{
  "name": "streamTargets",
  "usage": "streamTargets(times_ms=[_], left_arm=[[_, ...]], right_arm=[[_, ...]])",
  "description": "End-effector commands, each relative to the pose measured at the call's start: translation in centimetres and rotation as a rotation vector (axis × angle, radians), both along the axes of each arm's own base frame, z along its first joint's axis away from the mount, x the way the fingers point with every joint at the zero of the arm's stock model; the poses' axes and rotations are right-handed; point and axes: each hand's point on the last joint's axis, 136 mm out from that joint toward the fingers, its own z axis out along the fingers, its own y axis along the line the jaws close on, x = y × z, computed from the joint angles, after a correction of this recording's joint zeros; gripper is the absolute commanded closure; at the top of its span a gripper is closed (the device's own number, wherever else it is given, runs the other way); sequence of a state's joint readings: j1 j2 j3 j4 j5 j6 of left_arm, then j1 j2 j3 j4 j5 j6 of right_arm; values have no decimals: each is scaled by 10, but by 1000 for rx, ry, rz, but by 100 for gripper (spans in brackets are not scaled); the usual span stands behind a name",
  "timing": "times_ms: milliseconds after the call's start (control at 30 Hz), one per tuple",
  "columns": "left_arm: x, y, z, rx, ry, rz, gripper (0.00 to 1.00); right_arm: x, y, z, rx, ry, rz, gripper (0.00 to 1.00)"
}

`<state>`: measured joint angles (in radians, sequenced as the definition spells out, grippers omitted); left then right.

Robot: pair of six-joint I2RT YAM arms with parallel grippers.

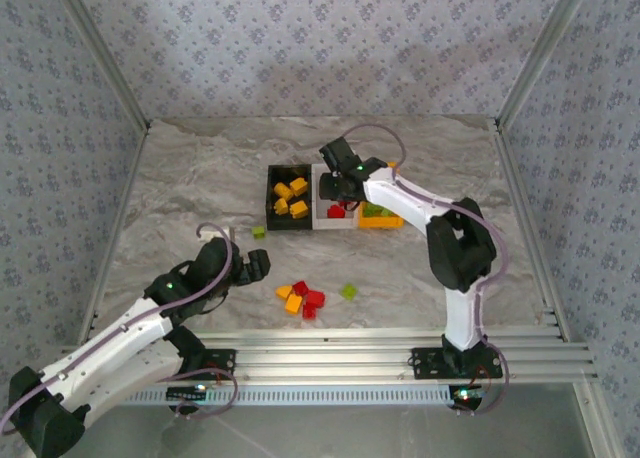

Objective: Sort the legos into containers by color

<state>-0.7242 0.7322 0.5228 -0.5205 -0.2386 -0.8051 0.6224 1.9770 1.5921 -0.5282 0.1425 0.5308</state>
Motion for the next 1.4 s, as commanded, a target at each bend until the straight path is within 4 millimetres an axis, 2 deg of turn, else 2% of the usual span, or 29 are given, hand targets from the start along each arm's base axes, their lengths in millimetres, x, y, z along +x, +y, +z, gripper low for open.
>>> streamTargets(times_ms=[0,67,133,300,433,567,667,867,1167,1367], left_arm=[[0,-7,-4,-15,23,-32,0],[-1,-13,-6,-19,40,-64,0],[0,-17,-10,-5,60,-84,1],[13,-20,-19,54,71,-101,1],[46,-12,-26,200,14,-68,3],[81,-17,-38,318,-58,-71,11],[101,-19,-50,338,-75,-60,16],[128,-17,-69,350,-47,-29,22],[148,-14,-82,358,-48,-13,30],[139,-15,-86,333,-28,-22,51]], right_arm=[[11,-1,15,-20,-16,-3,33],[14,-1,25,-9,-35,-3,27],[13,-3,38,-2,-64,-10,26],[-8,-5,59,61,-122,3,26],[-29,-9,61,105,-116,1,26],[-41,-15,61,126,-112,-4,25],[-45,-22,63,124,-112,-14,25],[-48,-34,71,134,-129,-33,25],[-49,-39,80,146,-155,-39,25],[-50,-44,78,138,-151,-49,25]])
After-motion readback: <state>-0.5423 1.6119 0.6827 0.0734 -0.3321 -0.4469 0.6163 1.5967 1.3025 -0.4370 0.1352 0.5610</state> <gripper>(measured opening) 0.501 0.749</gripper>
